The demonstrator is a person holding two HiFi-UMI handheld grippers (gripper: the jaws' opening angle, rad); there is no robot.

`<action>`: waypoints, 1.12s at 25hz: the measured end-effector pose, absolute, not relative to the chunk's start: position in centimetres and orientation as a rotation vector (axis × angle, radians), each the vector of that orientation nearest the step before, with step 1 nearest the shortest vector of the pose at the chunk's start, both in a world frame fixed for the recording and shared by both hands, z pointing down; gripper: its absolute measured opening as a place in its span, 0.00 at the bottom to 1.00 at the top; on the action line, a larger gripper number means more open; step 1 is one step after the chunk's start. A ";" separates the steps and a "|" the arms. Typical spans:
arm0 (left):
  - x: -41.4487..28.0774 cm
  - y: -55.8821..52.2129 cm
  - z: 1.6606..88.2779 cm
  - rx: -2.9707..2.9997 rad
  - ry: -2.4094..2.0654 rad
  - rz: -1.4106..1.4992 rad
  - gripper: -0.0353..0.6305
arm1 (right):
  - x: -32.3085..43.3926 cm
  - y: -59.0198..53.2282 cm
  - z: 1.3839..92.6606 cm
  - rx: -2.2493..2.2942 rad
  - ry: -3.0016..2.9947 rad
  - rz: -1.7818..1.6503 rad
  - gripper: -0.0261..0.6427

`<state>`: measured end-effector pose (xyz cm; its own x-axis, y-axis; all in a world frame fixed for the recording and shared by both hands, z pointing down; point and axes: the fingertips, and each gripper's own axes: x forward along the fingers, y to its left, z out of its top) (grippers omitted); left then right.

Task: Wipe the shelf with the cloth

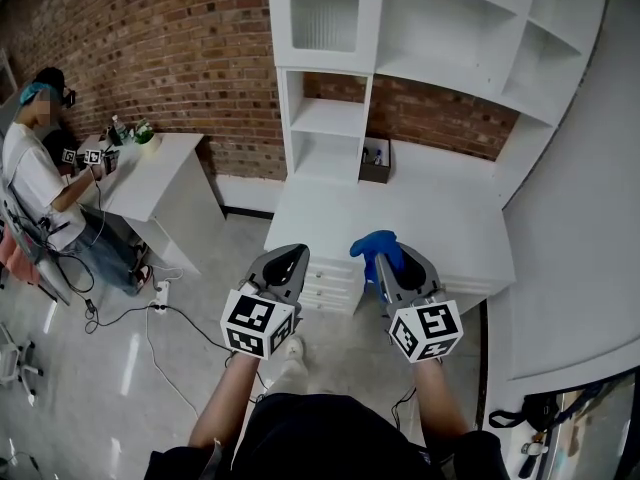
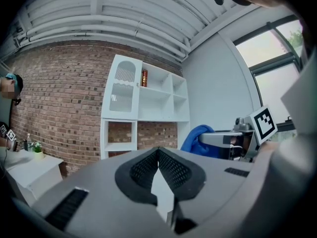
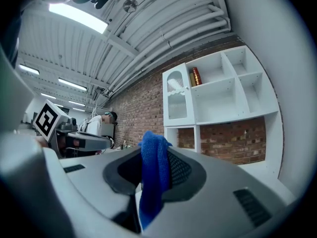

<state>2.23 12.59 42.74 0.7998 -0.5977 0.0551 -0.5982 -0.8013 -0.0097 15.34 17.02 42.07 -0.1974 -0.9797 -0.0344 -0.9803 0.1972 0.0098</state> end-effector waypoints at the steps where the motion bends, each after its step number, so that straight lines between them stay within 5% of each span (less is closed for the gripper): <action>1: 2.2 12.3 42.7 2.971 -0.990 0.084 0.08 | 15.3 16.7 42.0 -1.962 2.414 0.032 0.19; 28: 1.5 -2.4 41.6 2.946 -0.990 0.036 0.08 | 14.9 1.7 40.7 -2.005 2.419 0.065 0.19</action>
<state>1.46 -2.43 41.61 0.7967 -0.6036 0.0326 -0.6043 -0.7963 0.0246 14.88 1.75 40.70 -0.1858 -0.9822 -0.0261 -0.9822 0.1849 0.0323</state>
